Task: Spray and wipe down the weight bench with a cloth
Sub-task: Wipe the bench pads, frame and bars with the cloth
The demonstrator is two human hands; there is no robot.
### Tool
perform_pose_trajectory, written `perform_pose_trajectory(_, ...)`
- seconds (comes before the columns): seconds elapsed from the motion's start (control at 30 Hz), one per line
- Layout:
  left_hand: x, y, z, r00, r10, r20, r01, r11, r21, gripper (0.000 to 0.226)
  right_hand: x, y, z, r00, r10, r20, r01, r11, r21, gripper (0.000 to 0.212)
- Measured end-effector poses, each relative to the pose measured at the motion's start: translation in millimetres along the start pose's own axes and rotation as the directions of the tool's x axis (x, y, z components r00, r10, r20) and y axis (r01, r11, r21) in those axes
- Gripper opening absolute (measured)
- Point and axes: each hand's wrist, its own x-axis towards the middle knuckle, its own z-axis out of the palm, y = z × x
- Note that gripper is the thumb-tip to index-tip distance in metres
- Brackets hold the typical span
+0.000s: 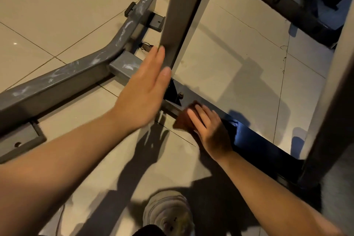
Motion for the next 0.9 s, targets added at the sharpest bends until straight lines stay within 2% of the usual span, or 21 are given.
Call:
perform_pose_trajectory(0.03, -6.2, -1.5, 5.0, 1.0, -0.011, -0.018, 0.012, 0.999, 0.045, 0.059, -17.9, 14.7, 6.3, 0.999, 0.037, -0.038, -0.037, 0.999, -0.006, 0.073)
perform_pose_trajectory(0.1, -22.9, -7.4, 18.3, 0.996, -0.061, 0.058, 0.055, 0.992, 0.113, 0.061, -64.3, 48.4, 8.5, 0.996, 0.075, -0.057, -0.081, 0.988, -0.13, 0.1)
perform_pose_trajectory(0.17, -33.5, -13.0, 26.9, 0.981, -0.095, 0.168, 0.063, 0.981, 0.185, 0.064, -120.3, 80.0, 8.3, 0.986, 0.139, -0.095, -0.158, 0.956, -0.247, 0.103)
perform_pose_trajectory(0.27, -38.3, -18.8, 27.0, 0.961, -0.139, 0.237, 0.074, 0.961, 0.265, 0.064, -160.8, 96.3, -5.7, 0.974, 0.222, -0.038, -0.225, 0.946, -0.231, 0.11)
perform_pose_trajectory(0.37, -41.4, -22.8, 22.2, 0.966, -0.159, 0.205, 0.099, 0.956, 0.276, 0.055, -155.8, 90.0, -4.7, 0.957, 0.286, -0.049, -0.29, 0.941, -0.177, 0.102)
perform_pose_trajectory(0.43, -39.7, -24.0, 17.9, 0.975, -0.175, 0.137, 0.141, 0.963, 0.229, 0.049, -131.6, 74.8, -1.2, 0.95, 0.31, -0.021, -0.31, 0.94, -0.143, 0.097)
perform_pose_trajectory(0.53, -29.6, -20.8, 8.4, 0.972, -0.236, 0.008, 0.234, 0.966, 0.114, 0.05, -73.4, 41.5, 6.8, 0.97, 0.241, -0.042, -0.242, 0.97, -0.02, 0.091)
perform_pose_trajectory(0.6, -17.7, -16.8, 2.3, 0.972, -0.236, -0.007, 0.236, 0.972, 0.018, 0.053, -20.9, 8.2, 12.2, 0.963, 0.25, -0.101, -0.248, 0.968, 0.032, 0.079)
perform_pose_trajectory(0.67, -4.6, -11.0, -3.7, 0.973, -0.23, 0.011, 0.23, 0.968, -0.105, 0.057, 26.4, -27.8, 10.4, 0.95, 0.282, -0.135, -0.285, 0.958, -0.003, 0.073)
perform_pose_trajectory(0.77, 9.9, -5.8, -8.7, 0.976, -0.216, 0.029, 0.218, 0.962, -0.162, 0.066, 60.3, -52.1, 11.3, 0.926, 0.376, -0.025, -0.376, 0.926, -0.027, 0.079)
perform_pose_trajectory(0.8, 11.6, -4.9, -9.1, 0.976, -0.213, 0.036, 0.217, 0.963, -0.159, 0.068, 59.6, -48.7, 10.0, 0.937, 0.349, -0.025, -0.35, 0.936, -0.049, 0.079)
perform_pose_trajectory(0.9, 10.9, -3.5, -8.8, 0.975, -0.214, 0.054, 0.219, 0.969, -0.116, 0.073, 28.8, -16.9, 6.3, 0.992, 0.112, -0.054, -0.114, 0.993, -0.043, 0.071)
